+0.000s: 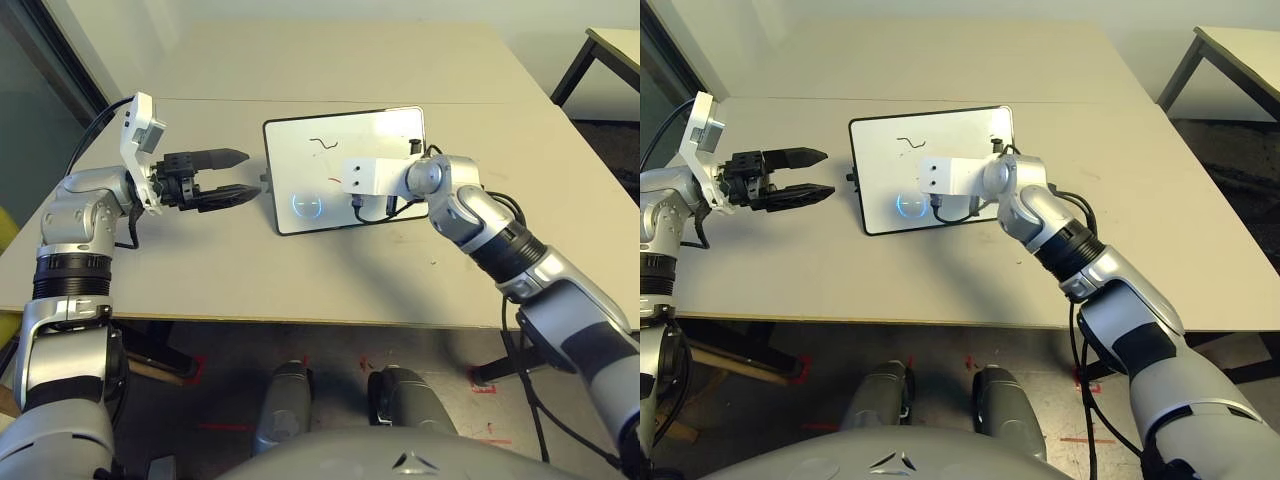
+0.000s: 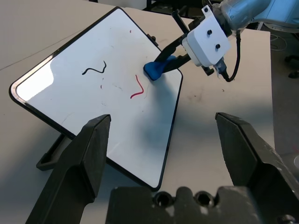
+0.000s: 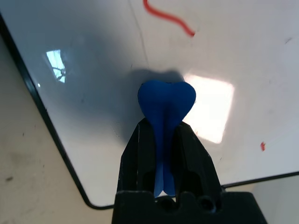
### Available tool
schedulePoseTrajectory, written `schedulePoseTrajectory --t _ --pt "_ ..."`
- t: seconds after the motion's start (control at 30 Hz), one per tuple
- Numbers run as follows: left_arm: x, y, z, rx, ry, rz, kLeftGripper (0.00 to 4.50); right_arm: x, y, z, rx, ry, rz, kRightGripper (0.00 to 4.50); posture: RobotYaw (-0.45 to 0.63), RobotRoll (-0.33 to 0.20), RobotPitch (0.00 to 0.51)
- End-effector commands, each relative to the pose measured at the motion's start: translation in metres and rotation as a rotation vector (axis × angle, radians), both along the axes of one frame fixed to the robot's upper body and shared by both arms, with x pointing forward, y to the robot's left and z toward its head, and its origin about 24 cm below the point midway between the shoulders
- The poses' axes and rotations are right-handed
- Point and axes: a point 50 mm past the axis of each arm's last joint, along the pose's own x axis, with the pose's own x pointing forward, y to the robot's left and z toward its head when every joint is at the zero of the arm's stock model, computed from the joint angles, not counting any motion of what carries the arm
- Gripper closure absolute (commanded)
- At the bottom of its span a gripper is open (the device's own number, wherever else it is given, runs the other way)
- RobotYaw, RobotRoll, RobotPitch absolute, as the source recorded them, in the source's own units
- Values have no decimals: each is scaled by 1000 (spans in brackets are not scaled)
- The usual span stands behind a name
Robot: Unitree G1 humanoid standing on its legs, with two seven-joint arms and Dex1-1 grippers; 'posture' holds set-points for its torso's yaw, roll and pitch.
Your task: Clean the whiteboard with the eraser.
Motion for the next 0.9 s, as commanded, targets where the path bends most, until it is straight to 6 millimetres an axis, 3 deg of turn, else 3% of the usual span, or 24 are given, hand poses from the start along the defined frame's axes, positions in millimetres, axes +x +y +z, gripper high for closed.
schedulePoseTrajectory --t 0.03,0.27,0.43,0.9 --pt "3 -2 -2 11 8 -6 0 -2 -21 -15 -29 59 -76 4202 245 0 39" --pt "3 -1 -1 12 5 -4 0 -1 -41 -15 -60 62 -119 4202 244 0 36" --pt "3 -1 -1 11 6 -3 0 -1 -45 -14 -64 58 -125 4202 244 0 37" --pt "2 1 -1 13 4 7 0 -18 -5 22 30 -2 15 4202 252 0 47"
